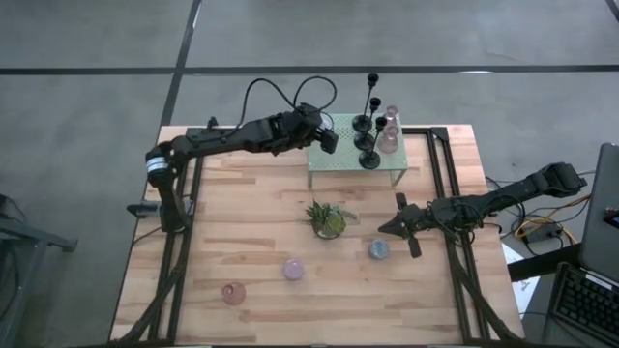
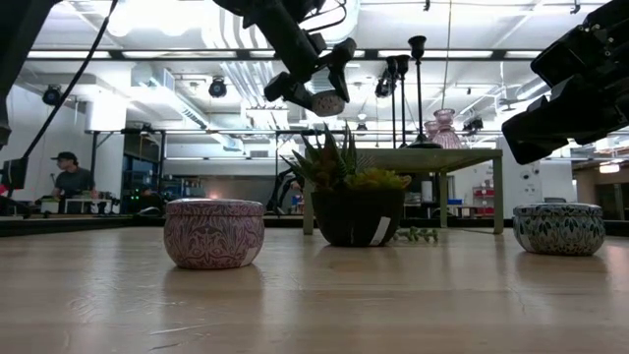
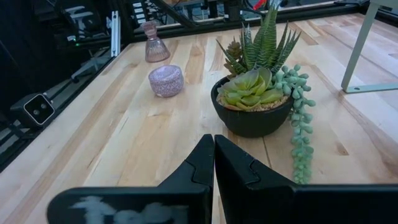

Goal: Pick & Place candle stick holders
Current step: Put the middle white scented candle on the shelf

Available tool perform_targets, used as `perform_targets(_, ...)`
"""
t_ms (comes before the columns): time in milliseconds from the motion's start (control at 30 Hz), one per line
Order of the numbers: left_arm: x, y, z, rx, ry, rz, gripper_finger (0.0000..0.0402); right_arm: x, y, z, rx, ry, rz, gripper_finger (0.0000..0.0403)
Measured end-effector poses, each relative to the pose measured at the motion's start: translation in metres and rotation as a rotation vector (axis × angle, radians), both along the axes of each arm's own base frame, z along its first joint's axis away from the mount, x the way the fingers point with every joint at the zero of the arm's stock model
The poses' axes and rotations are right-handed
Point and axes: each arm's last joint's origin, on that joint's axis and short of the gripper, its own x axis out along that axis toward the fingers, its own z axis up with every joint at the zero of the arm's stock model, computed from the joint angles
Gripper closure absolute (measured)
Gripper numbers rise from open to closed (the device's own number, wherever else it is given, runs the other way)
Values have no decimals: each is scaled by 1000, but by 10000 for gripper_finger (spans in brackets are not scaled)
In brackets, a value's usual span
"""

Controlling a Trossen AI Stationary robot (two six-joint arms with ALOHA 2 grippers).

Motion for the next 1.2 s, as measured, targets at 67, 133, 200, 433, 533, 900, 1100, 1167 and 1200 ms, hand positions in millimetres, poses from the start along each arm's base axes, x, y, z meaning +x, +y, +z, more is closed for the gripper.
perform_targets(67, 0, 2, 1, 1, -6, 5, 93, 0, 0, 0, 0, -1, 0, 394)
perform_targets(133, -1, 3, 1, 1, -6, 9, 93, 0, 0, 0, 0, 0, 0, 394)
perform_targets(200, -1, 4, 1, -1, -4, 10, 93, 0, 0, 0, 0, 0, 0, 394)
perform_targets(433, -3, 7, 2, -9, -4, 5, 93, 0, 0, 0, 0, 0, 0, 394)
perform_targets(533, -5, 11, 1, -9, 6, 14, 93, 0, 0, 0, 0, 0, 0, 394)
perform_targets(900, -6, 14, 1, -8, 8, 19, 93, 0, 0, 0, 0, 0, 0, 394)
perform_targets(1100, -6, 14, 1, -8, 7, 19, 93, 0, 0, 0, 0, 0, 0, 394)
perform_targets(1167, -6, 14, 1, -9, 7, 19, 93, 0, 0, 0, 0, 0, 0, 394)
perform_targets(1200, -6, 14, 1, -9, 7, 19, 93, 0, 0, 0, 0, 0, 0, 394)
